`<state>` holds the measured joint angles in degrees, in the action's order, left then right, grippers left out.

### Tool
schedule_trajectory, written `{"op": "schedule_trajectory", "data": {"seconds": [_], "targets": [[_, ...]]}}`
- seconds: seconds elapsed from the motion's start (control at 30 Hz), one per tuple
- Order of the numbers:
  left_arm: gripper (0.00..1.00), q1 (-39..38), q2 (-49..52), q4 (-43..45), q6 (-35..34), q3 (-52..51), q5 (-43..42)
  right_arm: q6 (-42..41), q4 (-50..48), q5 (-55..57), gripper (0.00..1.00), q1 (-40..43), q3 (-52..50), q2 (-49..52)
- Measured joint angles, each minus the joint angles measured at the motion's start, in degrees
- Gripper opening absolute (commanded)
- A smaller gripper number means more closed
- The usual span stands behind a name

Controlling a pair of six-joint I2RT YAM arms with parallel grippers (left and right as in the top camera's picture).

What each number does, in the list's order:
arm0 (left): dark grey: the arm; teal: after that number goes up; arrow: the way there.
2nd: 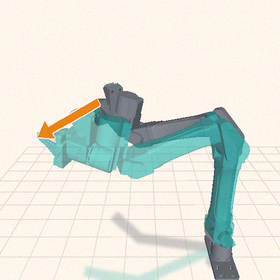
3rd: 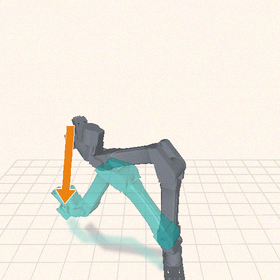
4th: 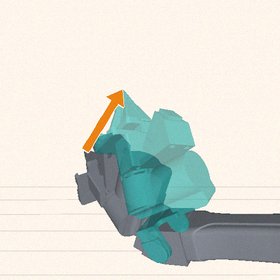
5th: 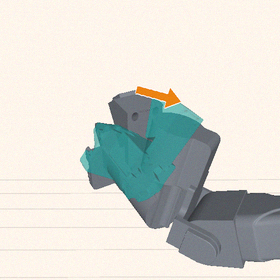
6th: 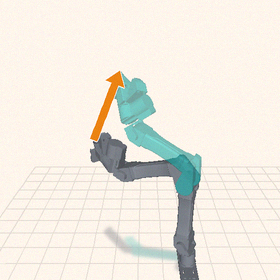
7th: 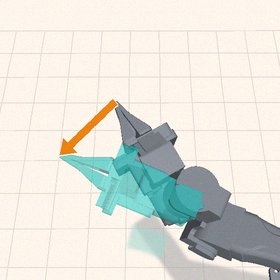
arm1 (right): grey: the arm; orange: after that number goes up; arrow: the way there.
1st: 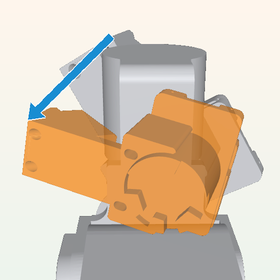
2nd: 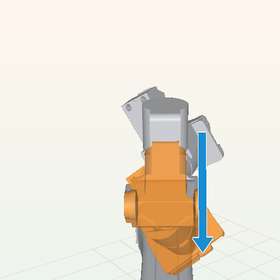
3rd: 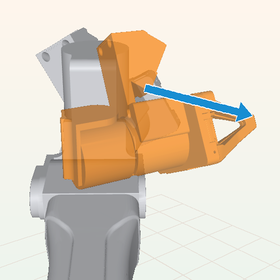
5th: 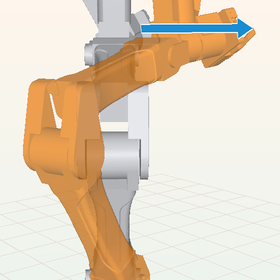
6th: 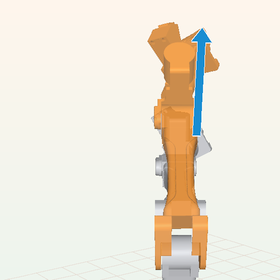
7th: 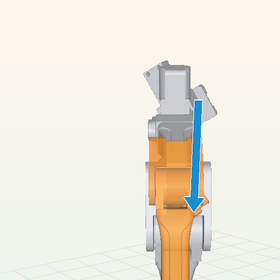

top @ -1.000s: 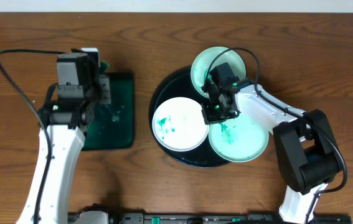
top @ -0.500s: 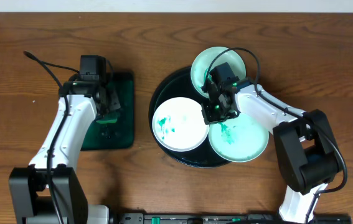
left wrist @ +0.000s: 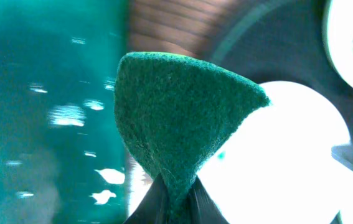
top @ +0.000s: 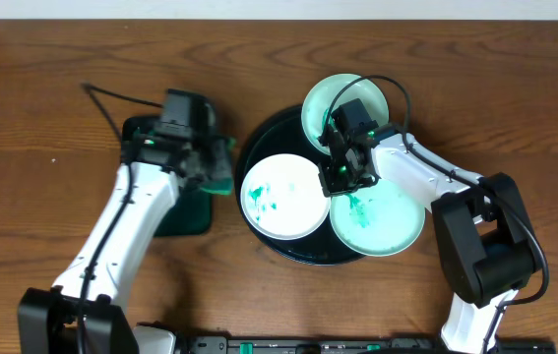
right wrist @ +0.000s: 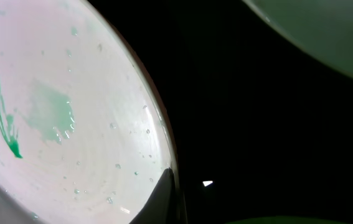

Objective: Clean dirty plates on tray and stack at the side
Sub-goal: 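Carry the sponge to the left plate and press it onto the plate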

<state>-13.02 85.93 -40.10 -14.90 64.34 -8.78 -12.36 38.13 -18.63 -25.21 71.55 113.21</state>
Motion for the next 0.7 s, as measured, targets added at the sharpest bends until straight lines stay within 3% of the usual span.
{"op": "schedule_trajectory", "data": {"seconds": [0.23, 0.47, 0.7], "targets": [[0.07, -7.91, 5.11, 2.19, -3.74, 0.00, -1.03, 0.00, -0.04, 0.00, 0.01, 0.00, 0.00, 0.00], [0.07, -8.41, 16.33, 5.22, -7.63, 0.04, -1.42, 0.00, -0.13, 0.13, 0.01, 0.00, 0.00, 0.00], [0.07, -8.52, 20.92, 6.03, -7.87, 1.90, -4.61, 0.00, -0.20, 0.20, 0.01, 0.00, 0.00, 0.00]]}}
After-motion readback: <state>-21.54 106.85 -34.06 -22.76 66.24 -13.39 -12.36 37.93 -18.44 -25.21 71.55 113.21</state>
